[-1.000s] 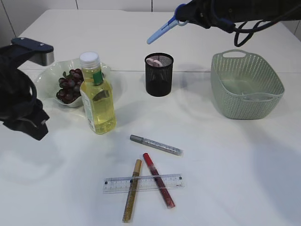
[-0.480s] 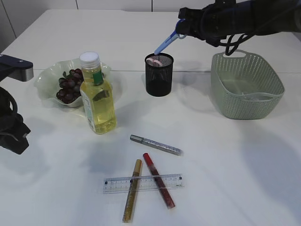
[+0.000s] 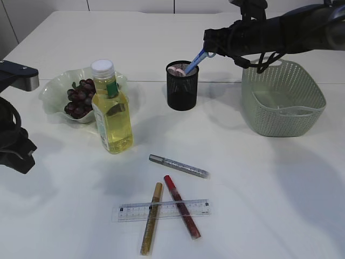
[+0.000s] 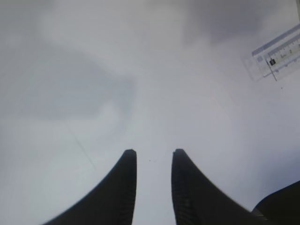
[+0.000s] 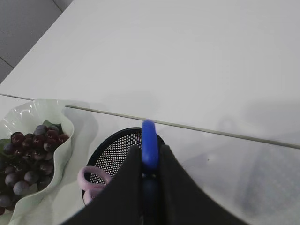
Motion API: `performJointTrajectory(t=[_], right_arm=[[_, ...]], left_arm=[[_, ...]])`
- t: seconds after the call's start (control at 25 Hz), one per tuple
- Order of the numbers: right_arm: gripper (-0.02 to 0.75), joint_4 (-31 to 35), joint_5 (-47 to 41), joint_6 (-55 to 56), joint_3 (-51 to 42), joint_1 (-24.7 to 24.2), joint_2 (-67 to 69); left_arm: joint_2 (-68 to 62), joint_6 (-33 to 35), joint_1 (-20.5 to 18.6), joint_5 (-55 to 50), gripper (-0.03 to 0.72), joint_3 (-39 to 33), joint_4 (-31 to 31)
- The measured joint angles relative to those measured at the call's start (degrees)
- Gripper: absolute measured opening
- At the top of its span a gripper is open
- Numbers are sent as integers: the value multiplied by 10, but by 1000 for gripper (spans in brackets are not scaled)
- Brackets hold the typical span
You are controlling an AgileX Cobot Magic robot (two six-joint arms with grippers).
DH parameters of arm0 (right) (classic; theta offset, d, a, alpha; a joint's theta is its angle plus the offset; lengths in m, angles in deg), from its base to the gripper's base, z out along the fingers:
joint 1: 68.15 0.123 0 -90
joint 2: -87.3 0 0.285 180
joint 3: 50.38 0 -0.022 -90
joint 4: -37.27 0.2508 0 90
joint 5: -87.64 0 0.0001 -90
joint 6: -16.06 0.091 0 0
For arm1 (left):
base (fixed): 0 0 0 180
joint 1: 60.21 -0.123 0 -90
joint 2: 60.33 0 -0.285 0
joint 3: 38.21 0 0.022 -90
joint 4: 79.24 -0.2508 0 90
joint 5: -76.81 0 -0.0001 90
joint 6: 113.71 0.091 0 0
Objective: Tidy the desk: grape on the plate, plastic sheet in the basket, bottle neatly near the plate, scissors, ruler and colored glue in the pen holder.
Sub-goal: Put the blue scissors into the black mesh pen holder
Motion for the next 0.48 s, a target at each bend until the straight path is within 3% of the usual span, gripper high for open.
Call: performJointTrajectory(t=[0.2, 0.48], right_arm=[[106, 0, 1, -3, 0, 0, 4], [293, 13, -17, -3, 0, 0, 4]], left_arm=[[0, 0, 0, 2, 190, 0, 0], [0, 0, -1, 6, 190, 0, 0]])
